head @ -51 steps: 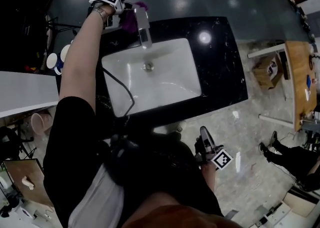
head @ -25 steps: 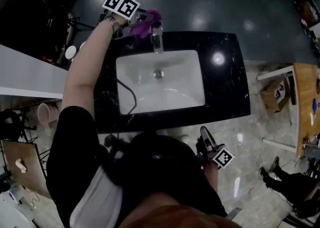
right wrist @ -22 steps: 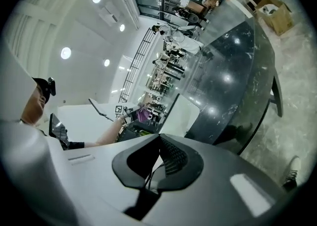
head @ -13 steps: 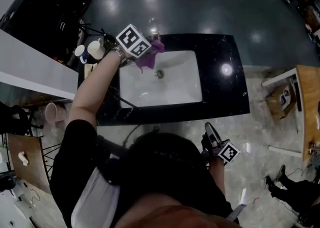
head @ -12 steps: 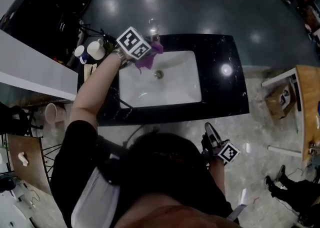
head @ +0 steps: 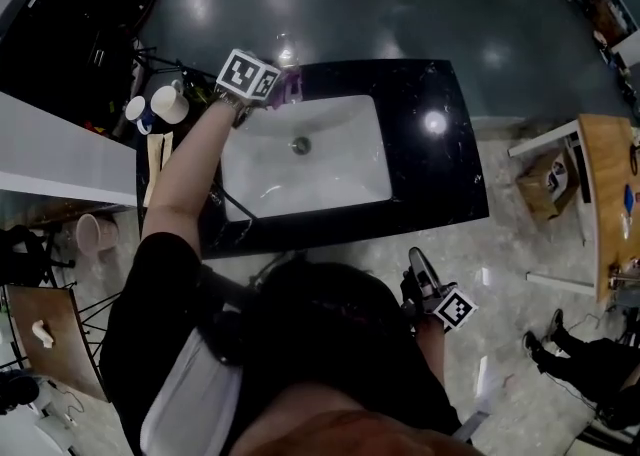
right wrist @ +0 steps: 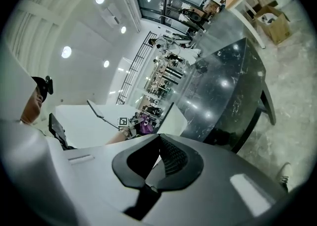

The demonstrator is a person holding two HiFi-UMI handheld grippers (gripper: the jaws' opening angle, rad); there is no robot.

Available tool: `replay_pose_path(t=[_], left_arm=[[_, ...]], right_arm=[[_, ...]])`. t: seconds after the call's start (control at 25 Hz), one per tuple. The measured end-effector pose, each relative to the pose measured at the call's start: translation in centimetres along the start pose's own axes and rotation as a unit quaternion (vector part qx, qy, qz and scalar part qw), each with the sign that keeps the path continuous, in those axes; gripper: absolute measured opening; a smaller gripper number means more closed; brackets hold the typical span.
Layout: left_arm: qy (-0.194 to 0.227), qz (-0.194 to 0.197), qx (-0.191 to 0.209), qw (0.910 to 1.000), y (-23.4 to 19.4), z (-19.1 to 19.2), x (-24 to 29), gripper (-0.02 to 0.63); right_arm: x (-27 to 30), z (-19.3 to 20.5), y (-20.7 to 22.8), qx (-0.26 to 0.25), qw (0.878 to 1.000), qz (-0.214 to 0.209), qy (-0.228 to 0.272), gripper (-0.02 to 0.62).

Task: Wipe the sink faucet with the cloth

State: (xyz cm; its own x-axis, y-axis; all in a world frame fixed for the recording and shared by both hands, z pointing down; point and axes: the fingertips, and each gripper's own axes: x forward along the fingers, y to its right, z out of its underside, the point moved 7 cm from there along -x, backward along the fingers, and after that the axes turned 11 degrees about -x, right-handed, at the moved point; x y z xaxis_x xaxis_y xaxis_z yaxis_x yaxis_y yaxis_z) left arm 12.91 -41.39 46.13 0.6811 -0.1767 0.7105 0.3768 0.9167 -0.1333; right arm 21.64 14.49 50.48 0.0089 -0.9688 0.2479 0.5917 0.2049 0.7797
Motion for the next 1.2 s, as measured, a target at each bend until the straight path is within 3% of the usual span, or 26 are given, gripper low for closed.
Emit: replay_pose_path(t=[0.16, 0.28, 0.4, 0.48, 0.52, 0.6, 0.68, 0.76, 0.84, 0.92, 1.04, 1.16, 1.2], left_arm=[[0.026, 0.035, 0.02, 0.9988, 0.8, 0.1, -0.7, 0.097], [0.036, 0.099, 0.006, 0.9944, 2.6, 2.2, -2.5, 0.097], [0.056, 0.185, -0.074, 0.9784, 4.1, 5.7, -4.3, 0.097], [0.074, 0.239, -0.167, 0.9538, 4.5, 8.0, -4.5, 0.097], [0.086, 0.253, -0.227, 0.9366, 4.2, 9.2, -4.1, 0.097], [0.12, 0.256, -0.356, 0.8907, 2.9, 11.3, -2.6, 0.097], [0.157, 0.246, -0.461, 0.8381, 1.1, 12.6, -0.7, 0.097], [0.195, 0.239, -0.538, 0.7848, -0.5, 13.0, 1.2, 0.097], [0.234, 0.239, -0.605, 0.7227, -1.9, 13.1, 3.1, 0.097], [0.271, 0.247, -0.649, 0.6668, -3.0, 12.7, 4.6, 0.097], [0.324, 0.265, -0.677, 0.6055, -4.1, 11.2, 6.1, 0.097], [0.363, 0.293, -0.703, 0.5364, -4.4, 10.1, 7.0, 0.097], [0.371, 0.303, -0.709, 0.5171, -4.4, 10.0, 7.1, 0.097]], right_arm=[[1.0, 0.4, 0.2, 0.008, 1.0, 0.005, -0.009, 0.011], [2.4, 0.8, -0.4, 0.006, 1.0, -0.006, -0.023, 0.011], [3.7, 1.1, -0.7, 0.005, 0.999, -0.014, -0.034, 0.011], [4.3, 1.3, -0.8, 0.005, 0.999, -0.014, -0.041, 0.011], [4.6, 1.4, -0.9, 0.005, 0.999, -0.016, -0.044, 0.011], [5.1, 1.7, -1.3, 0.005, 0.999, -0.021, -0.048, 0.011], [5.4, 2.0, -1.6, 0.004, 0.999, -0.021, -0.049, 0.011], [5.3, 2.4, -1.8, 0.008, 0.999, -0.012, -0.047, 0.011], [4.7, 3.0, -1.6, 0.016, 0.999, 0.005, -0.041, 0.011], [3.9, 3.6, -1.6, 0.023, 0.999, 0.02, -0.03, 0.011], [2.9, 4.2, -1.5, 0.03, 0.999, 0.036, -0.013, 0.011], [2.3, 5.1, -1.5, 0.036, 0.998, 0.048, 0.001, 0.011], [2.2, 5.3, -1.6, 0.038, 0.998, 0.052, 0.004, 0.011]])
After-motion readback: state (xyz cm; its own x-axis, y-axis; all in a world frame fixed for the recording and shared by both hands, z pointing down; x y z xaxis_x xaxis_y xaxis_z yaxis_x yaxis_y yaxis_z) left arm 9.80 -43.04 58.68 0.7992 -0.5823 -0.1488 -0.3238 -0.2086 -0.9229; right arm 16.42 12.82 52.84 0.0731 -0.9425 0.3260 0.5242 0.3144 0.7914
